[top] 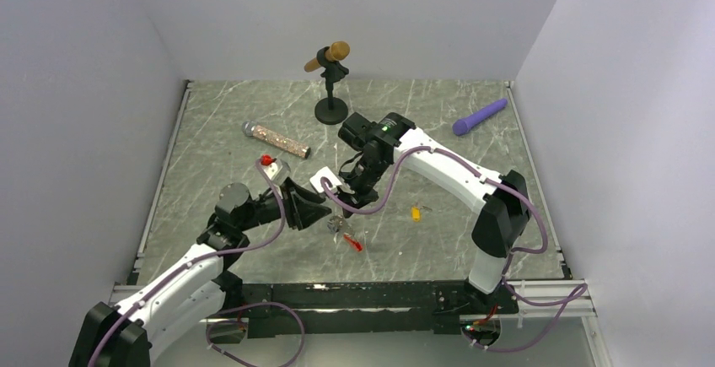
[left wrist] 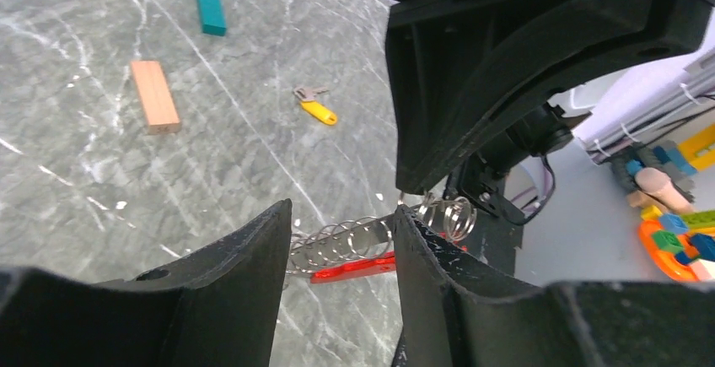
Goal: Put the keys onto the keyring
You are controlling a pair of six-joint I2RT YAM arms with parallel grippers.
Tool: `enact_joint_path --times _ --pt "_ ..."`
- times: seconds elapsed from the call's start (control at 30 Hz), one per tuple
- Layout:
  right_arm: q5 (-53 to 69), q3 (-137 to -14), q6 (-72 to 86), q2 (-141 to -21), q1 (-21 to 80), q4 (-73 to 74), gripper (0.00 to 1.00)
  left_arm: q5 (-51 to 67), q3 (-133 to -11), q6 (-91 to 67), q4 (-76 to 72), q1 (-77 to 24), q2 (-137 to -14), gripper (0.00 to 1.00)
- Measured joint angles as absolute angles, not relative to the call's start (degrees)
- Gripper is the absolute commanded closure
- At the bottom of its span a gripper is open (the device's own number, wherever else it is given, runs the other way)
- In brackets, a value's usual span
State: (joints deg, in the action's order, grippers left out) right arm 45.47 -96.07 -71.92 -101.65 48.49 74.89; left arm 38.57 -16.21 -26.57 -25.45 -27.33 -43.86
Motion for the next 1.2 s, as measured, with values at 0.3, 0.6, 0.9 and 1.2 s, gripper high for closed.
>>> enact_joint_path --times 0.3,0.6,0.9,1.2 --pt "45.52 -96.16 -71.79 -101.69 48.49 74.91 1.00 41.78 -16.21 -27.46 -27.66 -29.52 -46.39 0.44" --pt "45.60 -96.40 -71.79 -101.95 48.49 74.96 1.00 38.02 -16.19 -26.26 -25.52 -30.09 -44.21 0.43" --pt "45.87 -96.40 -71.79 -102.02 48.49 74.96 1.00 34.94 -15.07 -26.41 -26.72 -30.09 -41.76 0.45" --pt "46.52 -96.40 -71.79 -102.02 48.49 74.98 1.00 34.68 -15.42 -26.20 -26.76 -30.61 -46.35 0.45"
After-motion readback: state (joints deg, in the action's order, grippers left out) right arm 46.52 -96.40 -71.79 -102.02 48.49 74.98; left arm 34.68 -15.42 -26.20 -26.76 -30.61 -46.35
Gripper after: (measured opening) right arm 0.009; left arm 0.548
